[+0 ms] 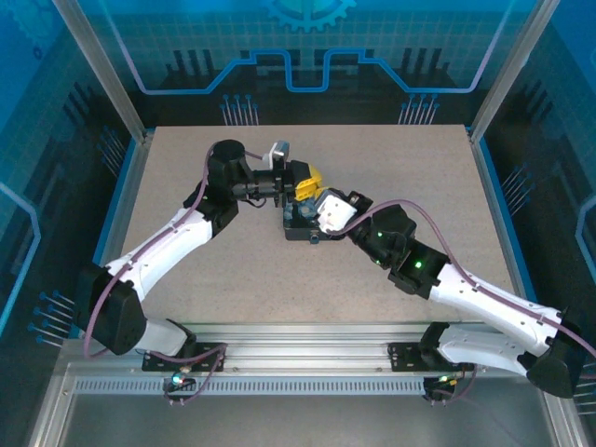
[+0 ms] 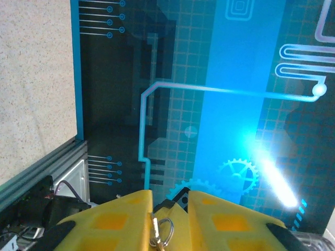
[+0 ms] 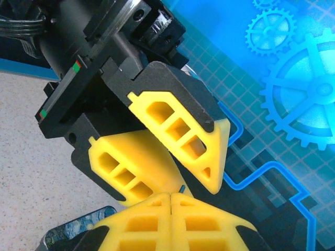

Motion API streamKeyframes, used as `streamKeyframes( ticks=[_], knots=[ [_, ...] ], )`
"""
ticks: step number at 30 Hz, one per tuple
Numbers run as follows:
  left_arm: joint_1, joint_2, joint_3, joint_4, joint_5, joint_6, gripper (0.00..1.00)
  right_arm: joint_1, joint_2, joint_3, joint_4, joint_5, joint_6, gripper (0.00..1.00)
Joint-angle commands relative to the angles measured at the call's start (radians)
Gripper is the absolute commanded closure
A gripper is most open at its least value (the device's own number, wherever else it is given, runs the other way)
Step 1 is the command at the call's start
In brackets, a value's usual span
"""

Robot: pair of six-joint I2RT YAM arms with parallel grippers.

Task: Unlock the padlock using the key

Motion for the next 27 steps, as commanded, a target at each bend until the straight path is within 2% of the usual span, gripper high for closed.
streamKeyframes(
  ticks=[1, 7, 9, 10, 14, 18, 21, 24, 27],
  knots=[
    [0.003, 0.002, 0.015, 0.057, 0.038, -0.001, 0.82, 0.026, -0.015, -0.021, -0.024, 0.008, -0.017, 1.0],
    [0.007, 0.007, 0.012, 0.06, 0.044, 0.007, 1.0, 0.027, -0.024, -0.024, -0.048, 0.012, -0.009, 1.0],
    [0.01, 0.006, 0.013, 0.052, 0.042, 0.017, 1.0, 0.027, -0.024, -0.021, -0.057, 0.015, 0.003, 0.99],
    [0.012, 0.002, 0.013, 0.043, 0.032, 0.029, 1.0, 0.026, -0.024, -0.019, -0.061, 0.019, 0.013, 0.92],
    [0.024, -0.022, 0.043, -0.091, -0.012, 0.156, 1.0, 0.005, -0.021, -0.006, -0.115, 0.02, 0.09, 0.77],
    [0.034, -0.038, 0.126, -0.353, -0.081, 0.394, 1.0, -0.038, -0.037, 0.002, -0.19, -0.009, 0.235, 0.63],
    [0.033, -0.05, 0.184, -0.554, -0.193, 0.586, 1.0, -0.058, -0.044, 0.008, -0.258, -0.033, 0.345, 0.6],
    [0.033, -0.07, 0.186, -0.609, -0.277, 0.684, 1.0, -0.094, -0.045, 0.011, -0.318, -0.059, 0.488, 0.44],
    [0.033, -0.072, 0.184, -0.638, -0.325, 0.75, 1.0, -0.165, -0.025, 0.045, -0.39, -0.148, 0.653, 0.3]
  ],
)
